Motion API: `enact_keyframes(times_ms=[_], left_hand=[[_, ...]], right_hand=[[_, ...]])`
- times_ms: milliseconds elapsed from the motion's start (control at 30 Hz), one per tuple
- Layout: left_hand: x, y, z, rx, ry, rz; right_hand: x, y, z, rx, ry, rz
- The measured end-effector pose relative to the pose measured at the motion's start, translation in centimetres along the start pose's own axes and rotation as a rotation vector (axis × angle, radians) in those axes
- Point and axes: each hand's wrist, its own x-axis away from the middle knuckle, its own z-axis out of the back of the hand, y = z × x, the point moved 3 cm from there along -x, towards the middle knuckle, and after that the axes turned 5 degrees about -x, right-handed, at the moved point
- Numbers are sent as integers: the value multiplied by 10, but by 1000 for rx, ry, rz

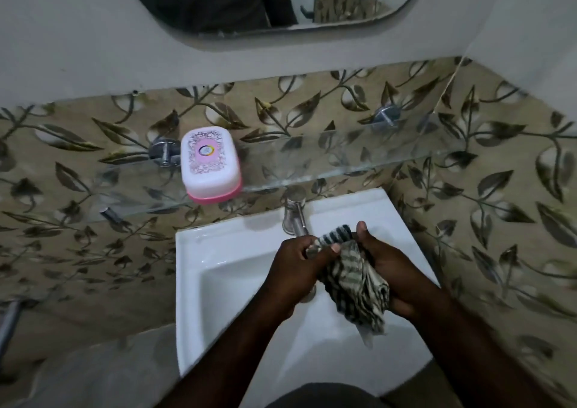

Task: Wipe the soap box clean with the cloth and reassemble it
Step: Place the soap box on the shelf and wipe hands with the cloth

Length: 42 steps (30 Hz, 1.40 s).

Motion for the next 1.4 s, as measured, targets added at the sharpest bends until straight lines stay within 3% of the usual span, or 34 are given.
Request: enact_keyframes(times_ms=[100, 233, 333, 467, 767, 867, 967, 1067, 1267, 1400], left_hand=[[-12, -6, -5, -49, 67, -27], [-25, -7, -7, -62, 106, -44], [-31, -8, -12, -37, 87, 13], [-35, -7, -18, -107, 114, 23], [-41, 18, -12, -571, 103, -213], [-41, 25, -13, -689, 186, -275], [-43, 30, -13, -815, 270, -333], [-43, 30, -17, -794, 161, -343], [-42, 23, -26, -331, -112, -88], [-43, 15, -33, -306, -188, -54]], right_hand=[[6, -1, 11, 97, -3, 75], [9, -15, 24, 394, 298, 458], [6, -20, 30, 484, 407, 569], [10, -24, 32, 618, 437, 700], [29, -43, 24, 868, 283, 1005], [33, -49, 22, 1021, 273, 1096], [31, -50, 26, 937, 257, 1053], [22, -46, 31, 772, 164, 857], [5, -50, 42, 659, 132, 771], [0, -56, 42, 624, 134, 744]])
